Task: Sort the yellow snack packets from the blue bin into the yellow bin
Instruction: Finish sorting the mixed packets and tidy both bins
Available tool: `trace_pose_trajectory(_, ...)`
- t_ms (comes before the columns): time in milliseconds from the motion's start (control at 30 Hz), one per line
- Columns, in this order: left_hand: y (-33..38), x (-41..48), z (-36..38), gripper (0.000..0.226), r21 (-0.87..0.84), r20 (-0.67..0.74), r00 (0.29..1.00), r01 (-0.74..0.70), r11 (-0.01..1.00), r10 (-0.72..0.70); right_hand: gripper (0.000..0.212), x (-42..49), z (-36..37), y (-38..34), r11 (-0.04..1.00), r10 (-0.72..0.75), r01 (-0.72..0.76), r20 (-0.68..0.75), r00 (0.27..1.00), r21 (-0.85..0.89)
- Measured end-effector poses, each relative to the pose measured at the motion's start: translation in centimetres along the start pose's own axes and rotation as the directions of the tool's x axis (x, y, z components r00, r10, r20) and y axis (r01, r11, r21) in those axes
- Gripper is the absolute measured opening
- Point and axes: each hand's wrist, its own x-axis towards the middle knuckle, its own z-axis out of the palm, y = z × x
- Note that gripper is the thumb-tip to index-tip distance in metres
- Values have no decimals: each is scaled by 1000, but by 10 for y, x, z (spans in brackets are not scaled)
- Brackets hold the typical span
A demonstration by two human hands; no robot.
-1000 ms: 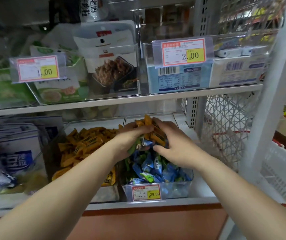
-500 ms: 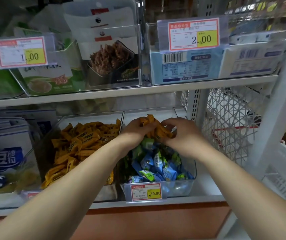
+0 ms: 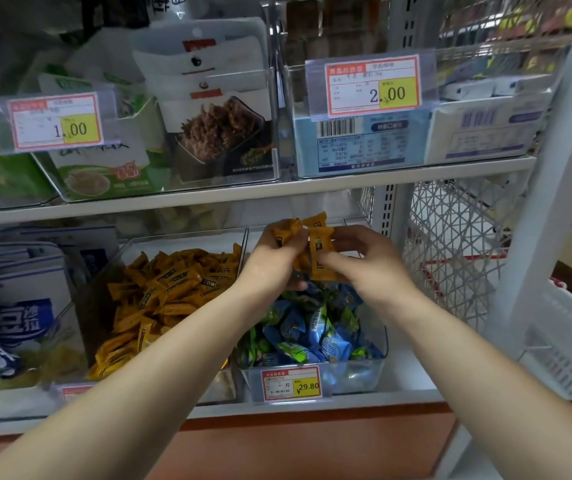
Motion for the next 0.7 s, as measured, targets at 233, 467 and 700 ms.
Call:
trace_pose_trajectory(233, -6, -23, -18, 59, 133, -16, 998, -54, 990, 57, 24, -13, 18, 0, 996, -87, 89, 75, 993, -28)
trace_pose_trajectory(467, 3, -21, -83, 51, 503, -73, 974, -150, 851, 215, 41, -12, 16, -2, 910, -73, 147, 199, 977, -388)
trace_pose_trajectory(700, 1, -6, -137, 75, 850, -140, 977, 35, 526, 162, 35, -7, 4, 2, 803, -125, 198, 165, 978, -562)
